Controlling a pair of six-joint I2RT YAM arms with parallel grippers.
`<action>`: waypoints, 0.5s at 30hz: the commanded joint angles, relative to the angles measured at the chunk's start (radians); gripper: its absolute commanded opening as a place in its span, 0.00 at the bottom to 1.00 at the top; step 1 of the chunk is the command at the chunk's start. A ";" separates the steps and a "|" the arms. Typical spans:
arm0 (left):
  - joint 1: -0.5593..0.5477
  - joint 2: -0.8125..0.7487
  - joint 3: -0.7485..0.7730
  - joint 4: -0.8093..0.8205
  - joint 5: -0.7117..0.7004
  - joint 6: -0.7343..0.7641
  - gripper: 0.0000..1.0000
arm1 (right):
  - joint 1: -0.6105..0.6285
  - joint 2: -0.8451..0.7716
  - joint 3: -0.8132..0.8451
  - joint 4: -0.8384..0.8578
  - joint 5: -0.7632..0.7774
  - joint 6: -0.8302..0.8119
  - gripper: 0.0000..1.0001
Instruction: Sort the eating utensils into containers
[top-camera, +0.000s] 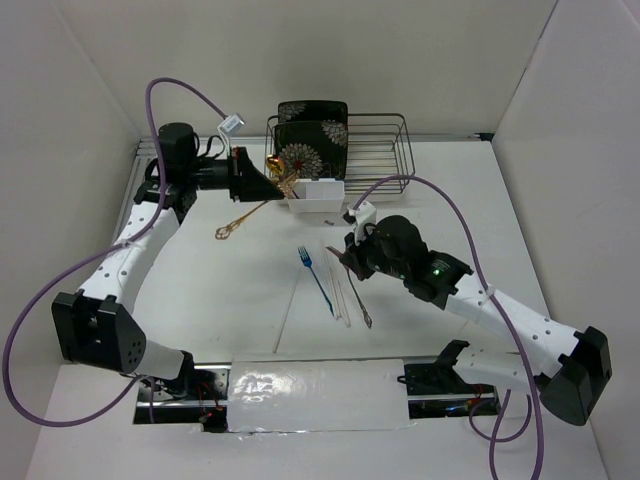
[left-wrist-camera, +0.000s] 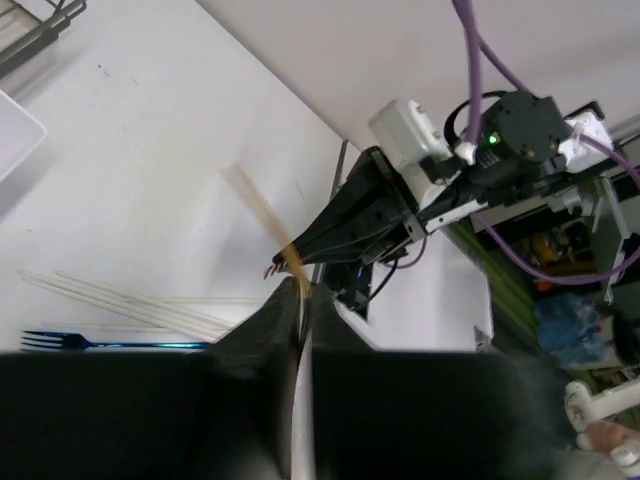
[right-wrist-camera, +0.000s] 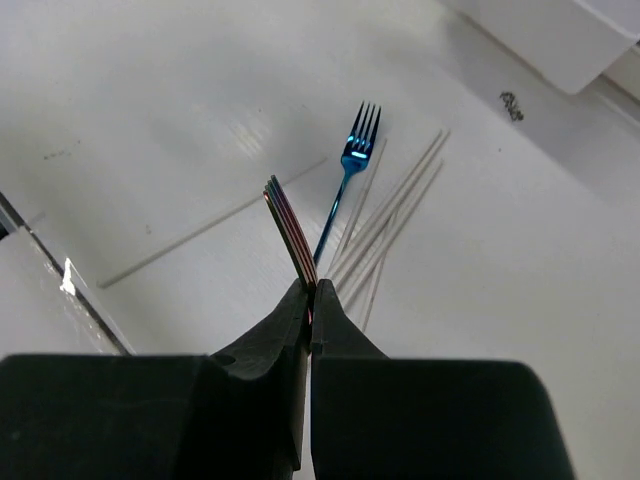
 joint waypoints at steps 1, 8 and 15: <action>0.000 -0.005 0.045 0.030 0.032 -0.033 0.00 | 0.000 -0.020 -0.003 -0.009 -0.020 0.023 0.00; 0.002 -0.026 0.050 -0.045 -0.043 0.070 0.00 | 0.002 -0.025 0.007 0.017 0.070 0.083 0.00; 0.015 -0.098 -0.022 -0.034 -0.154 0.138 0.00 | 0.000 0.038 0.098 0.082 0.191 0.137 0.00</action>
